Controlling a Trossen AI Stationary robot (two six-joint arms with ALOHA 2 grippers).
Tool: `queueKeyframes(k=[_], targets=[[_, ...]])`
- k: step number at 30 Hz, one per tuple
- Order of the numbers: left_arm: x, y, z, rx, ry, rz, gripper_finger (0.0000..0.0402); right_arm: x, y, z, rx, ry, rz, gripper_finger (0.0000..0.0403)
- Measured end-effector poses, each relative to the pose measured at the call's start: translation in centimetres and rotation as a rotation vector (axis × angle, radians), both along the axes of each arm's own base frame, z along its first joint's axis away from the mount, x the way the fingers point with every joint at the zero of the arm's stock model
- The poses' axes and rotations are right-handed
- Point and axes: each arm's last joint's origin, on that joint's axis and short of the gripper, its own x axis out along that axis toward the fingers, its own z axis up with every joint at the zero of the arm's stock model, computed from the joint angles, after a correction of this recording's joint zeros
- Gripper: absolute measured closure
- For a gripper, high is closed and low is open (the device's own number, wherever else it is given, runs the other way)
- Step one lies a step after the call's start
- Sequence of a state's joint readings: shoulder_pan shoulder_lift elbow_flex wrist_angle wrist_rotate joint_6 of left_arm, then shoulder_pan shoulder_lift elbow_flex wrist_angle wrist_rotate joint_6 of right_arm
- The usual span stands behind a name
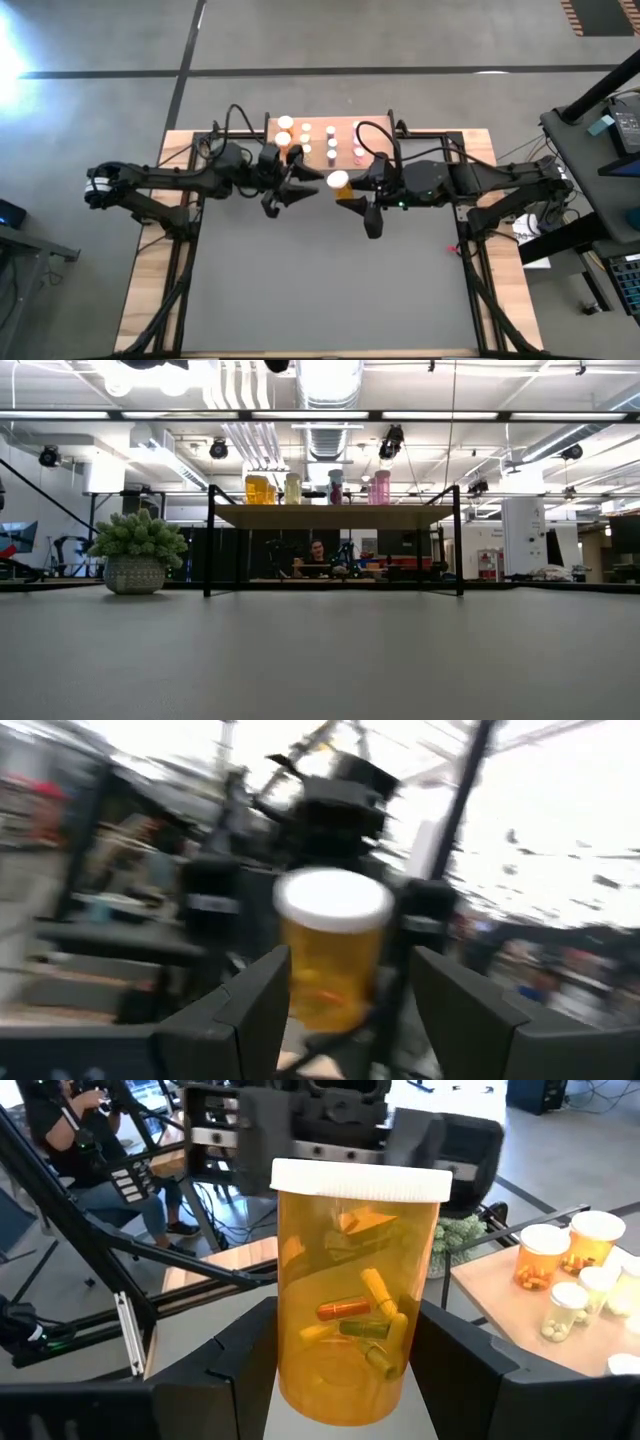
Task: Pick and place medicine bottles onto shelf by color
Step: Put the orange pill bottle on the shelf aligned with the other orange pill bottles
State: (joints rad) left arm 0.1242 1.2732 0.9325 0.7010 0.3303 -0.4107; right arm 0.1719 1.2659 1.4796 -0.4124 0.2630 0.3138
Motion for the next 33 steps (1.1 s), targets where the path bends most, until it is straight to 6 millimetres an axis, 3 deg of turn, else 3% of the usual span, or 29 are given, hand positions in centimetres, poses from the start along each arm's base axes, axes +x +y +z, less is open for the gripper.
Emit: queueKeyframes(k=[7, 16, 23, 33], targets=[[0.0, -0.3, -0.1, 0.014, 0.013, -0.105, 0.0212, 0.0, 0.0, -0.1, -0.001, 0.003, 0.0, 0.0211], [0.5, 0.2, -0.5, -0.046, 0.026, 0.035, 0.0212, 0.0, 0.0, -0.1, 0.025, -0.003, -0.007, 0.0211], [1.0, 0.2, -0.9, -0.048, 0.042, 0.037, 0.0209, 0.0, 0.0, 0.0, 0.024, -0.007, -0.007, 0.0211], [2.9, 0.3, -1.7, -0.055, 0.082, -0.014, 0.0121, 0.6, 0.1, -0.6, -0.003, 0.015, -0.001, 0.0211]])
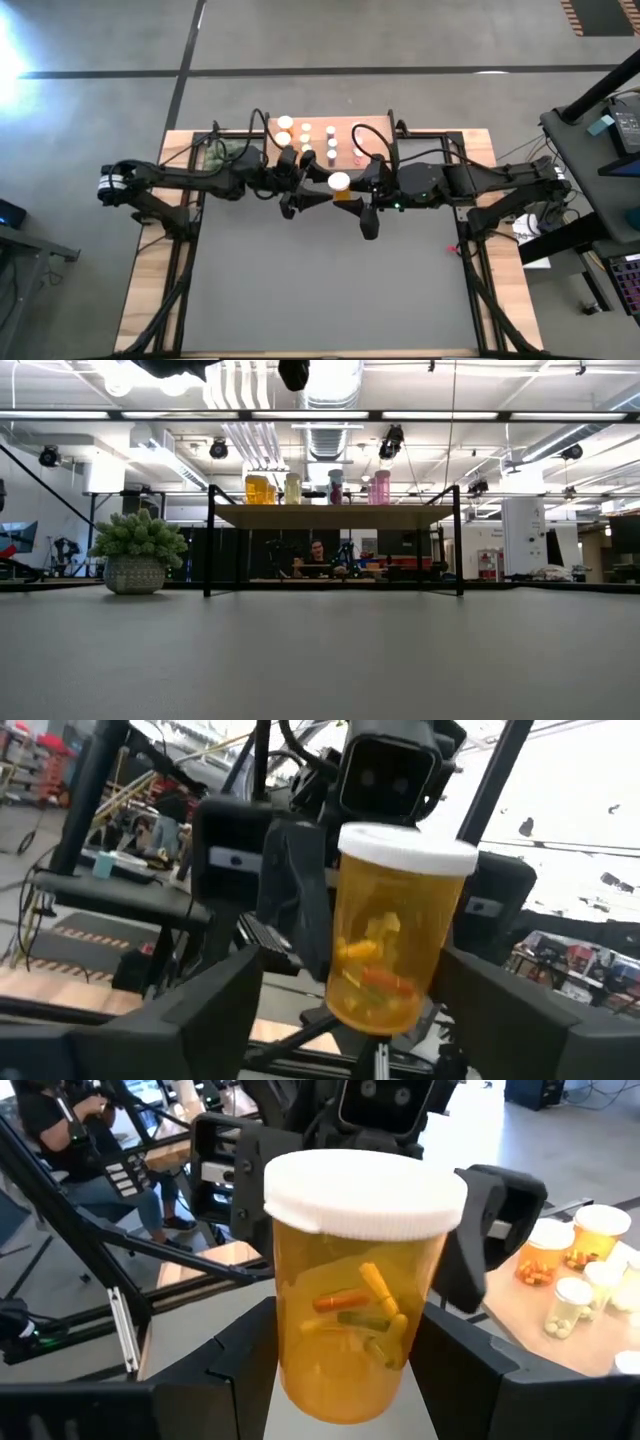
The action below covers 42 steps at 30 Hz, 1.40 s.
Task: Pick and place medicine bottles onto shelf by color
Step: Put the orange pill bottle on the shelf aligned with the other orange pill bottles
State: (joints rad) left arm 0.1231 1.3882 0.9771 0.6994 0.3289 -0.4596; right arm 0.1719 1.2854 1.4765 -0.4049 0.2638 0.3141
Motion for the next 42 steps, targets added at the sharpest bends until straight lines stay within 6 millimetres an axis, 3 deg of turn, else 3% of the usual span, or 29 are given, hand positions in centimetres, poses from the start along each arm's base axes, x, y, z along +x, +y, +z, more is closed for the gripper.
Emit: queueKeyframes(k=[6, 31, 42], targets=[[0.0, 0.1, 0.9, 0.077, -0.079, 0.034, 0.009, 0.2, 0.0, -0.2, -0.003, 0.009, 0.001, 0.0211], [-0.1, 0.0, 1.4, 0.058, -0.119, 0.013, 0.0088, 0.5, 0.0, 0.2, 0.009, -0.047, -0.001, 0.0211], [-0.1, -0.1, 1.3, 0.053, -0.1, -0.01, 0.0088, 3.0, 0.4, -0.7, 0.021, -0.035, -0.009, 0.0211]])
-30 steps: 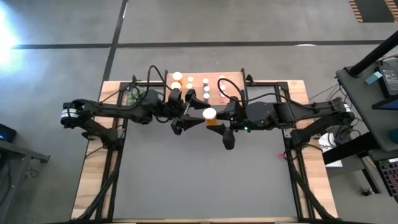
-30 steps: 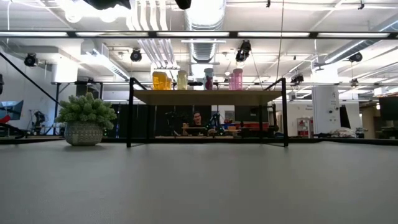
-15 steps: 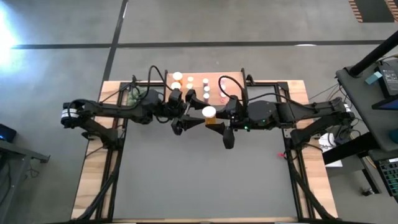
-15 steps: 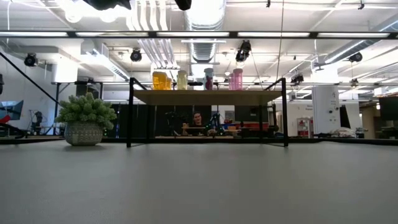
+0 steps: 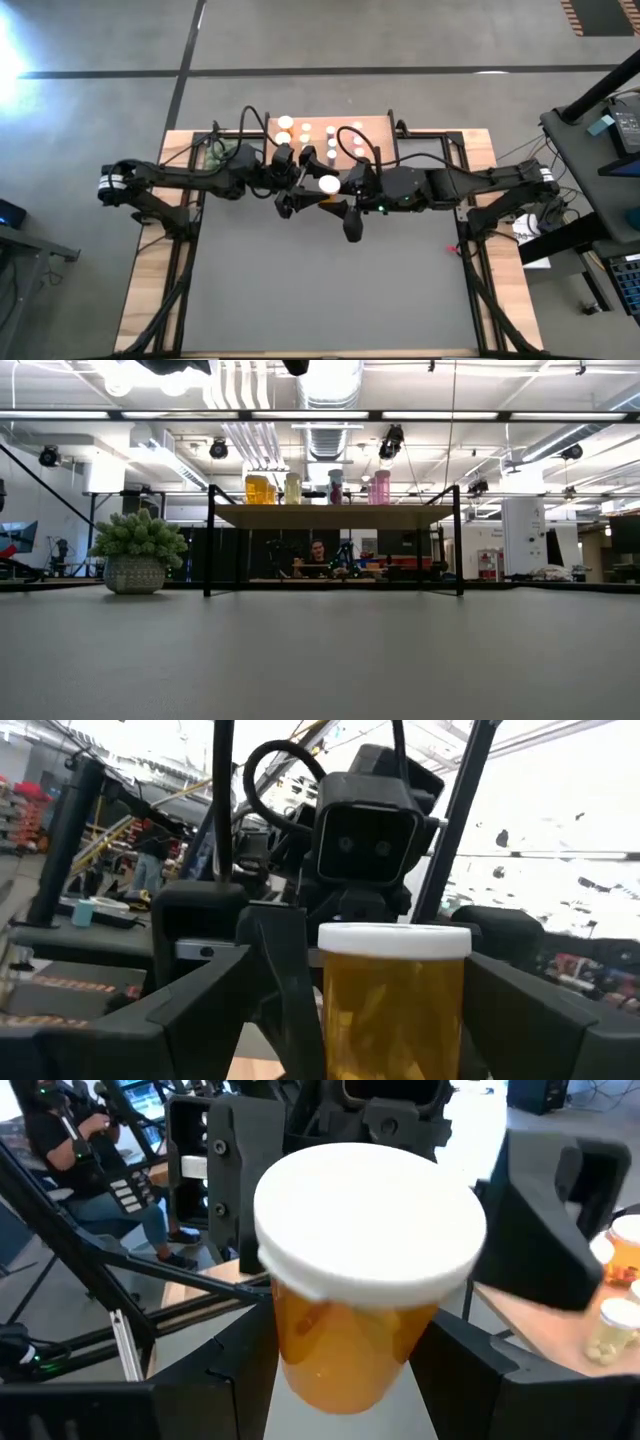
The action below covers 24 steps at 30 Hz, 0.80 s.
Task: Pick and place medicine bottles onto shelf by color
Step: Put the orange pill bottle on the shelf aligned with the other orange pill bottles
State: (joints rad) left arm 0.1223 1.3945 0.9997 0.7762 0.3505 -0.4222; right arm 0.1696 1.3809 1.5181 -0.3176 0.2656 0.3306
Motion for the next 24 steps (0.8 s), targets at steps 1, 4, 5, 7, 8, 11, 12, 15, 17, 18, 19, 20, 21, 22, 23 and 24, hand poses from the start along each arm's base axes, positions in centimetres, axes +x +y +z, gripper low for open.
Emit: queueKeyframes(k=[1, 4, 5, 7, 8, 11, 12, 15, 17, 18, 19, 20, 21, 22, 23, 24], targets=[[-0.01, -0.01, 0.01, -0.014, 0.003, -0.006, 0.0088, 0.17, 0.03, 0.04, -0.001, 0.0, 0.0, 0.0211], [0.0, -0.06, -0.02, -0.036, 0.013, -0.025, 0.0088, 0.34, 0.06, 0.29, -0.011, 0.003, 0.003, 0.0211], [-0.01, -0.07, -0.05, -0.038, 0.014, -0.027, 0.0088, 0.35, 0.06, 0.37, -0.014, 0.003, 0.004, 0.0211], [-0.02, -0.06, -0.07, -0.038, 0.015, -0.03, 0.0088, 0.3, 0.05, 0.56, -0.017, 0.006, 0.005, 0.0211], [-0.03, -0.07, -0.07, -0.037, 0.016, -0.032, 0.0089, 0.26, 0.05, 0.59, -0.017, 0.01, 0.005, 0.0211], [-0.02, -0.08, -0.14, -0.036, 0.022, -0.034, 0.0089, 0.17, 0.03, 0.62, -0.018, 0.018, 0.006, 0.0211], [-0.02, -0.08, -0.14, -0.036, 0.022, -0.035, 0.0089, 0.15, 0.03, 0.61, -0.019, 0.02, 0.006, 0.0211], [-0.02, -0.06, -0.15, -0.036, 0.022, -0.034, 0.009, 0.12, 0.03, 0.64, -0.018, 0.019, 0.006, 0.0211], [-0.03, -0.08, -0.16, -0.033, 0.023, -0.041, 0.0098, 0.09, 0.02, 0.64, -0.018, 0.021, 0.007, 0.0211], [-0.03, -0.09, -0.16, -0.031, 0.024, -0.047, 0.0104, 0.09, 0.02, 0.64, -0.019, 0.021, 0.007, 0.0211], [-0.03, -0.1, -0.16, -0.029, 0.024, -0.05, 0.0111, 0.09, 0.02, 0.64, -0.018, 0.021, 0.007, 0.0211], [-0.04, -0.11, -0.16, -0.027, 0.023, -0.051, 0.0119, 0.09, 0.02, 0.63, -0.019, 0.021, 0.007, 0.0211], [-0.04, -0.11, -0.16, -0.026, 0.023, -0.052, 0.0127, 0.09, 0.02, 0.63, -0.019, 0.022, 0.007, 0.0211], [-0.04, -0.12, -0.16, -0.025, 0.023, -0.053, 0.0136, 0.08, 0.02, 0.62, -0.019, 0.023, 0.006, 0.0211], [-0.04, -0.12, -0.17, -0.025, 0.023, -0.052, 0.0145, 0.08, 0.01, 0.61, -0.019, 0.024, 0.005, 0.0211], [-0.04, -0.11, -0.17, -0.024, 0.023, -0.052, 0.0154, 0.08, 0.01, 0.61, -0.019, 0.024, 0.004, 0.0211]])
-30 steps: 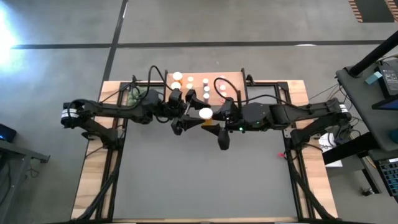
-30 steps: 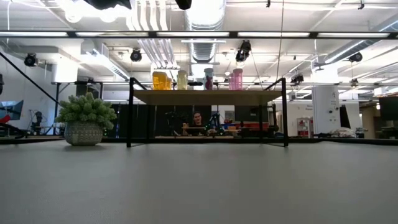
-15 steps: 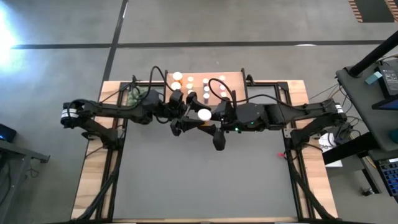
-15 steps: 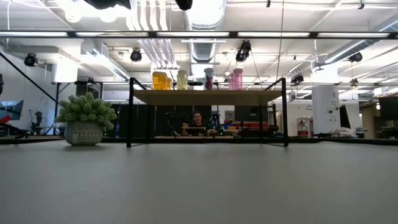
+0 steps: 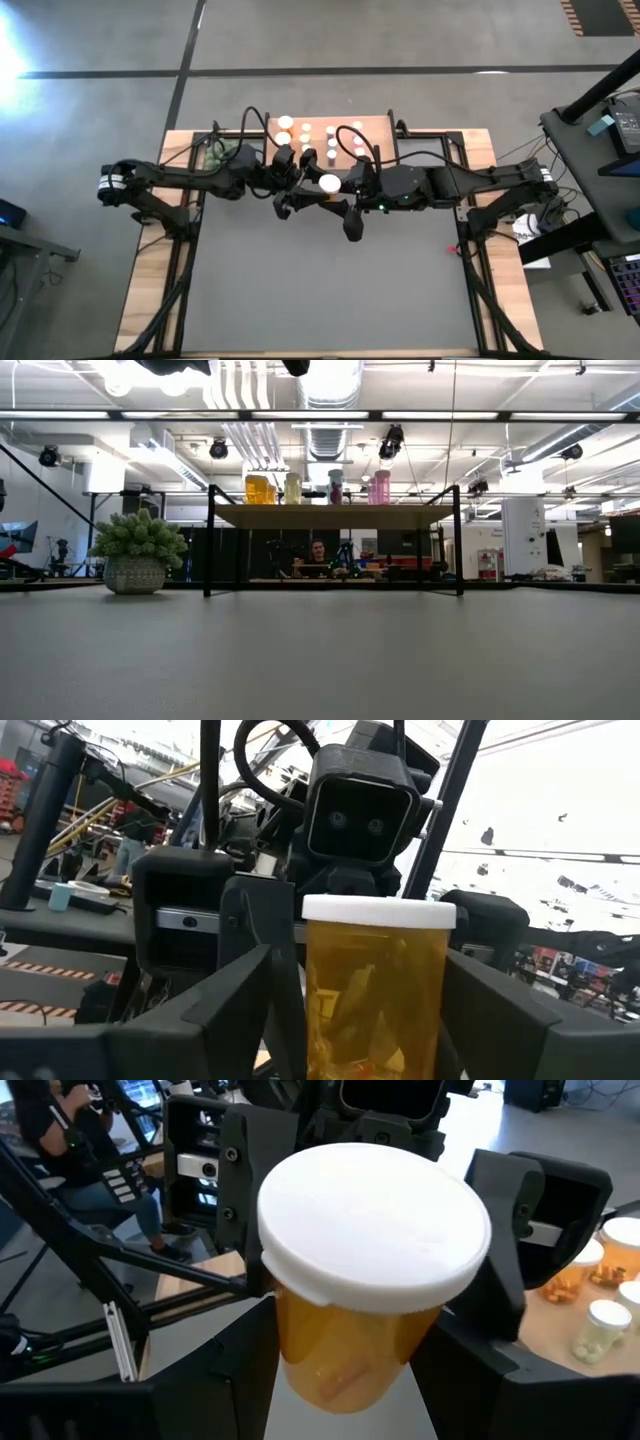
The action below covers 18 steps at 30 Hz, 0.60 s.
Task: Pick and place medicine bottles onto shelf by color
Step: Put the orange pill bottle on the shelf aligned with the other orange pill bottles
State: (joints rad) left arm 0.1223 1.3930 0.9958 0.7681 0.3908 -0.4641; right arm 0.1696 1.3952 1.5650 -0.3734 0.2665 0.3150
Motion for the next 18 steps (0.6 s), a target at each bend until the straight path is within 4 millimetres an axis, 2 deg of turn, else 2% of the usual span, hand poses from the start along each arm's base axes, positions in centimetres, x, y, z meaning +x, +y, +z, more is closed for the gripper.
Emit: queueKeyframes(k=[6, 18], targets=[[0.0, 0.0, 0.0, 0.003, 0.0, -0.005, 0.0189, -0.1, 0.0, -0.1, 0.005, 0.017, -0.002, 0.0211], [0.0, 0.0, -0.1, -0.002, 0.002, 0.002, 0.0213, -1.4, -0.2, 0.3, 0.089, 0.04, -0.021, 0.0211]])
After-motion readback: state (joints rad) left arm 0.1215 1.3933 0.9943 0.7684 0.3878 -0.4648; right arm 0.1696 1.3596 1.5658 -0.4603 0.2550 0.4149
